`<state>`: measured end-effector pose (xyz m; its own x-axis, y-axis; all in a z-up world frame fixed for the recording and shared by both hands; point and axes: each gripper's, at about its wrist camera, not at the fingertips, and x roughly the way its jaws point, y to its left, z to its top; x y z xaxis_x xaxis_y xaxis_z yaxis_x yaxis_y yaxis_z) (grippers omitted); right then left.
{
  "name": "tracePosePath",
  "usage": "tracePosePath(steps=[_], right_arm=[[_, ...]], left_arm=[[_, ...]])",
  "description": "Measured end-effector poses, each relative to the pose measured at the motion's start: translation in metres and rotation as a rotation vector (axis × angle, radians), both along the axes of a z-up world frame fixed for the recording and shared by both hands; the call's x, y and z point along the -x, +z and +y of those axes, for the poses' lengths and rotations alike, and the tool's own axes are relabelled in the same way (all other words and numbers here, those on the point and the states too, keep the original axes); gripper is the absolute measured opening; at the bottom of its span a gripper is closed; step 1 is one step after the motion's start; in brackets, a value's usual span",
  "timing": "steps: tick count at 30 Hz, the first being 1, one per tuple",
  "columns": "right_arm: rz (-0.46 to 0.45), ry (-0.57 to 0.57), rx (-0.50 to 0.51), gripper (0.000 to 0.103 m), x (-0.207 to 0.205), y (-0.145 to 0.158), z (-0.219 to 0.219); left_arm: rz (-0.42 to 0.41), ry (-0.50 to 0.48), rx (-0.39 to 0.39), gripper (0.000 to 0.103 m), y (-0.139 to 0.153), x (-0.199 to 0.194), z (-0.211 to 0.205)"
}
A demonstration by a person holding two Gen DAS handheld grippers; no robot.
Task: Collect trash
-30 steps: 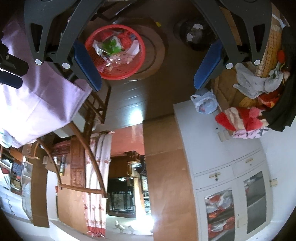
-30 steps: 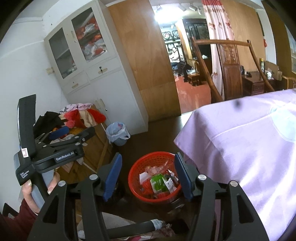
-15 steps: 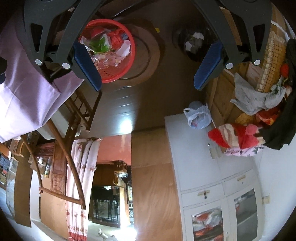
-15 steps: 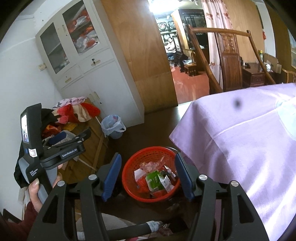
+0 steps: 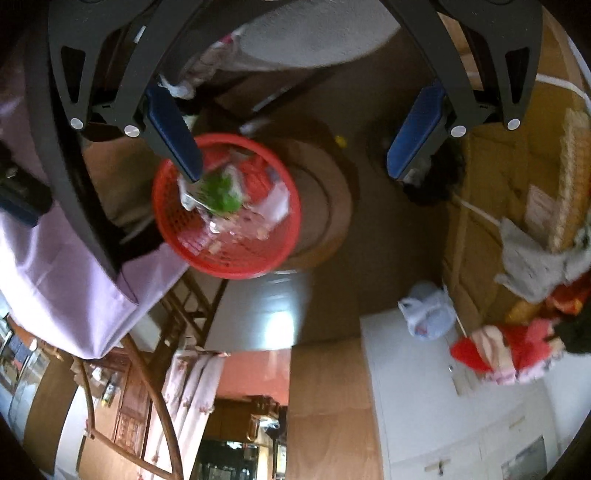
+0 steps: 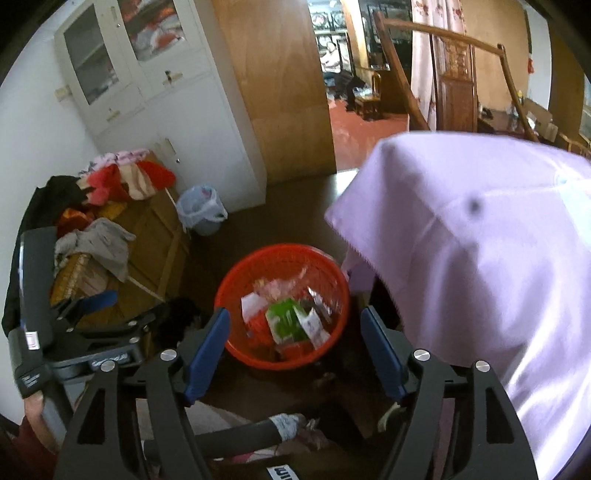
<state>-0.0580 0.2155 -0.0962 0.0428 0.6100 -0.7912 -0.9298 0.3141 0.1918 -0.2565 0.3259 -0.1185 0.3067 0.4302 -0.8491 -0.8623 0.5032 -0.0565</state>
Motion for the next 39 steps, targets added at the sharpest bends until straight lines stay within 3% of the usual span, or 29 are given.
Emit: tracePosePath(steps=[2, 9, 20, 39], right_arm=[[-0.022, -0.011, 0.015, 0.072, 0.005, -0.005, -0.002], [-0.059, -0.043, 0.033, 0.080, 0.012, -0.011, -0.007], [-0.071, -0.069, 0.089, 0.081, 0.016, -0.026, -0.010], [-0.082, -0.072, 0.081, 0.082, 0.019, -0.025, -0.017]], left_arm=[[-0.001, -0.022, -0.010, 0.096, 0.002, -0.004, -0.003], [0.064, -0.041, -0.183, 0.096, 0.013, -0.016, -0.020], [0.050, -0.070, -0.154, 0.096, 0.006, -0.023, -0.020], [0.046, -0.084, -0.137, 0.096, 0.002, -0.026, -0.025]])
